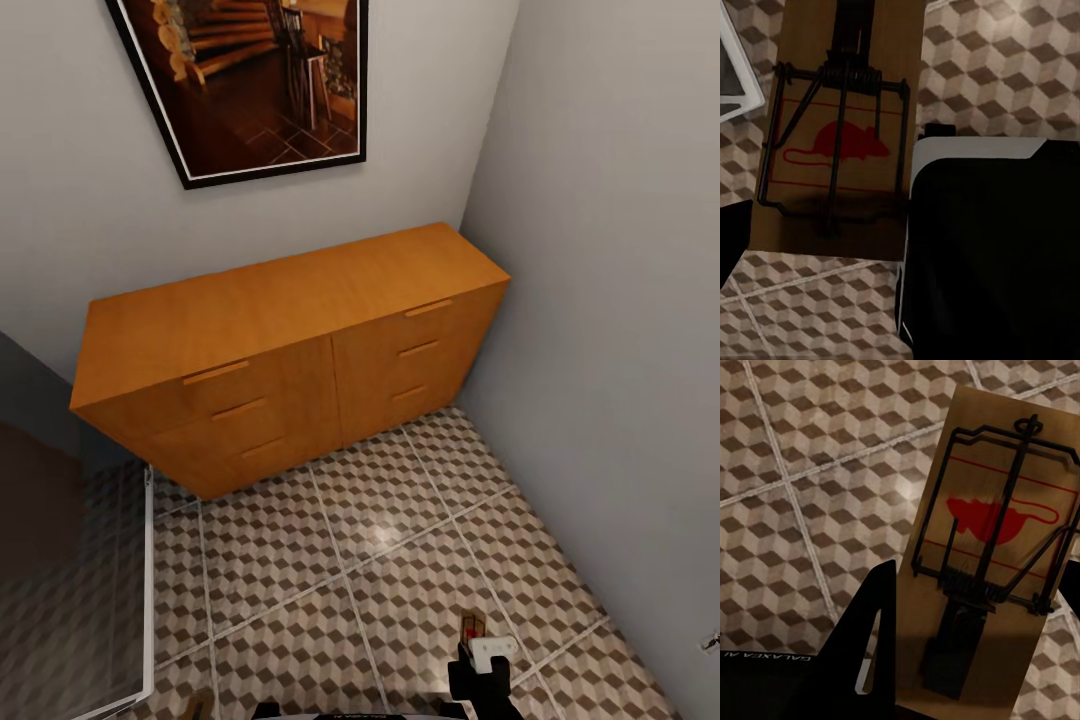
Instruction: Take the four mousetraps from the cabinet in the bathroom and place them on the bathroom floor. Make sure all four end up on the same floor surface, and ensure that at least two of them are either under or directly next to the same bathroom sink.
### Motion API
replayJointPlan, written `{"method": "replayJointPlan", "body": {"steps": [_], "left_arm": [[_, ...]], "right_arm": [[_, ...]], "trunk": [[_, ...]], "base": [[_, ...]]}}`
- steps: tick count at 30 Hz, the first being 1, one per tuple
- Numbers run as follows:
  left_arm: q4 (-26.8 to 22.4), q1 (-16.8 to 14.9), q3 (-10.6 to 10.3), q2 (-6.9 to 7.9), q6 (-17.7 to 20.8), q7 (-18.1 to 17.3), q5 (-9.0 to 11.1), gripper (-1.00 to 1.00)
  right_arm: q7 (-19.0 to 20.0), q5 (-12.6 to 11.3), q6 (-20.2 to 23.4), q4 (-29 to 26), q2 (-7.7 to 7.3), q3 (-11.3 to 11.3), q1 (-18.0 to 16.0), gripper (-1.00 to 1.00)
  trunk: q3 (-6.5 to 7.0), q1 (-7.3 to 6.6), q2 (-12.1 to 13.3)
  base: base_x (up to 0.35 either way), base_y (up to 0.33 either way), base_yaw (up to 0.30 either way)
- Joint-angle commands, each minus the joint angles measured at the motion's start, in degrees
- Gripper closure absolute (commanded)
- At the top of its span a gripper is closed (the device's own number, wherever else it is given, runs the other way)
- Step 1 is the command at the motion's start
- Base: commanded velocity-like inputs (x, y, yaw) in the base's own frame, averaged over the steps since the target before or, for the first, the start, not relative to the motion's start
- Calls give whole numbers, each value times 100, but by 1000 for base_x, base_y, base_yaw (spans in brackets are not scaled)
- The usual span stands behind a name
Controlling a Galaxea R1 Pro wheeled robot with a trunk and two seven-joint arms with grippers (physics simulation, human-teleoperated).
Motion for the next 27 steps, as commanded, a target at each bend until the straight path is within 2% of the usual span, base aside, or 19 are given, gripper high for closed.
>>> {"method": "replayJointPlan", "body": {"steps": [1, 8, 27], "left_arm": [[26, -2, -53, -10, -13, 31, 21, 100], [44, -2, -50, -18, -14, 30, 21, 100], [45, -2, -50, -18, -17, 30, 21, 100]], "right_arm": [[-8, -57, -17, 7, 10, 48, -4, 100], [-21, -60, -12, 6, 19, 47, -4, 100], [-14, -65, -16, 4, 13, 46, -4, 100]], "trunk": [[-7, 3, -8], [2, 3, -8], [160, 3, -8]], "base": [[0, 0, 0], [0, 0, 0], [0, 0, -6]]}}
